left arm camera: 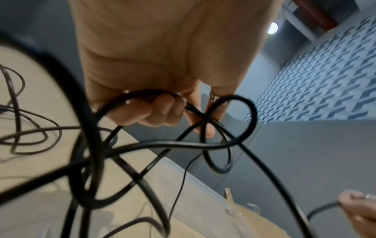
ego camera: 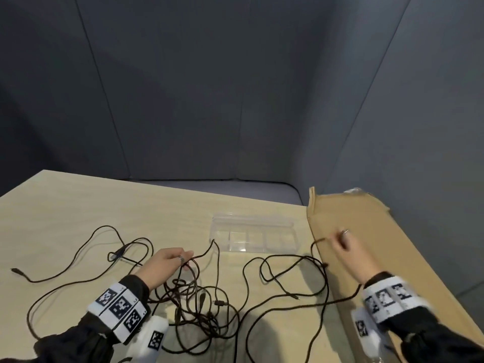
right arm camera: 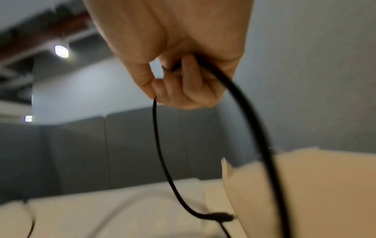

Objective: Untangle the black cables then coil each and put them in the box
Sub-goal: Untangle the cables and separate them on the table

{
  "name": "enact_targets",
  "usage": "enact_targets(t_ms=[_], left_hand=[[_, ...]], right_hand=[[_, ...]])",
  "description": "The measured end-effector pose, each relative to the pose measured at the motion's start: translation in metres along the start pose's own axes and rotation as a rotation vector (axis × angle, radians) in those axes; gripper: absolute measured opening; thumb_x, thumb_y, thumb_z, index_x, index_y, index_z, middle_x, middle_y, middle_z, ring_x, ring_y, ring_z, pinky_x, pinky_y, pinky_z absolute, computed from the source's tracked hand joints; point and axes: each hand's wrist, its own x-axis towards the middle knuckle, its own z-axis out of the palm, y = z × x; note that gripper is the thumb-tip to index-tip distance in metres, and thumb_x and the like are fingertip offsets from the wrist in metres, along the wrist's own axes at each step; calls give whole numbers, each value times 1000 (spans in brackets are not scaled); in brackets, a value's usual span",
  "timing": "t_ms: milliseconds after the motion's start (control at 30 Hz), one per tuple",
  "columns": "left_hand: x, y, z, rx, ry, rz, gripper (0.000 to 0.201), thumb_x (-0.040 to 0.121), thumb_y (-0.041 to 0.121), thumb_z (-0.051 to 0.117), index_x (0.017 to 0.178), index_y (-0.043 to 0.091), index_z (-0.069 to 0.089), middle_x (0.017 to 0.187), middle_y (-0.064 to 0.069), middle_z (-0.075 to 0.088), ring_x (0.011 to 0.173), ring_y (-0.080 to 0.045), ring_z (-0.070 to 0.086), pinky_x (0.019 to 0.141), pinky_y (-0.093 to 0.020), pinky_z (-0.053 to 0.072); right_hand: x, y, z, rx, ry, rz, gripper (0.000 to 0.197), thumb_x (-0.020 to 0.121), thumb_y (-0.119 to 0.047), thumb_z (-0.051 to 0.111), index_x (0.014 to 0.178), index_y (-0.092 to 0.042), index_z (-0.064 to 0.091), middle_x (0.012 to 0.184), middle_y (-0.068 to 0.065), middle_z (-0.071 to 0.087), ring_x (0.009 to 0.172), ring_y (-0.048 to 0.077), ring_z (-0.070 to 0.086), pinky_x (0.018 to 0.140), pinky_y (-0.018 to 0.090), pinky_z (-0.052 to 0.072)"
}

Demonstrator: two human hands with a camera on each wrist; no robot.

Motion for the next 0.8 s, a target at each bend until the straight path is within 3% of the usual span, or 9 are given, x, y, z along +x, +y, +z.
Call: enact_targets(t_ms=[100, 167, 233, 300, 367, 433, 533, 633, 800], left_hand=[[6, -9, 2, 45, 8, -32, 37, 95, 30, 49, 63, 11, 54, 72, -2, 58, 85, -17, 56, 76, -22, 36], [7, -12, 5, 108, 18, -43, 40, 95, 37, 46, 65, 12, 52, 73, -4, 55, 78, -18, 52, 71, -22, 36], [7, -17, 7, 163, 46, -47, 43, 92, 46, 47, 60, 17, 48, 69, -2, 48, 71, -18, 47, 67, -28, 34], [8, -25, 8, 191, 61, -61, 44, 90, 51, 47, 58, 21, 43, 69, -1, 44, 69, -18, 43, 65, -30, 33], [8, -34, 8, 190, 38, -84, 42, 90, 52, 47, 60, 22, 43, 75, -3, 52, 77, -18, 49, 73, -30, 37], [8, -41, 7, 198, 17, -101, 39, 89, 51, 49, 62, 23, 44, 79, -5, 56, 85, -19, 51, 80, -32, 39], [6, -47, 6, 244, 18, -101, 31, 87, 47, 55, 66, 25, 46, 77, -2, 52, 83, -24, 46, 78, -34, 36], [1, -49, 9, 260, 0, -80, 12, 84, 37, 64, 87, 32, 53, 99, -2, 58, 102, -22, 50, 95, -36, 40], [-3, -48, 23, 265, -89, -81, 51, 82, 24, 67, 124, 37, 40, 116, -5, 50, 115, -21, 49, 97, -30, 40]], right_hand=[[-9, 28, 54, -324, -318, 78, 15, 94, -28, 49, 100, -15, 52, 101, 4, 50, 95, 24, 57, 83, 33, 43], [-15, 35, 79, -418, -418, 113, 66, 83, -46, 62, 137, -24, 32, 140, 1, 26, 121, 22, 48, 93, 29, 40], [-17, 38, 94, -486, -457, 125, 102, 73, -54, 68, 147, -34, 1, 155, -4, -8, 126, 22, 46, 91, 32, 45], [-14, 40, 99, -570, -522, 136, 105, 73, -51, 70, 147, -32, -1, 155, -1, 0, 122, 22, 50, 88, 34, 47], [-11, 44, 104, -652, -605, 148, 93, 71, -49, 72, 143, -26, 18, 144, 0, 25, 118, 23, 51, 89, 36, 46], [-11, 47, 106, -695, -648, 101, 69, 73, -46, 72, 128, -25, 37, 131, 0, 37, 112, 22, 53, 87, 35, 45], [-19, 49, 111, -804, -723, -3, 29, 85, -35, 58, 109, -23, 49, 122, 4, 53, 106, 23, 53, 87, 33, 43], [-27, 57, 106, -865, -770, -22, 28, 86, -32, 53, 111, -20, 55, 114, 5, 58, 113, 26, 52, 87, 33, 43], [-28, 73, 81, -724, -746, 63, 26, 87, -43, 55, 102, -22, 51, 108, 6, 60, 109, 26, 57, 83, 30, 41]])
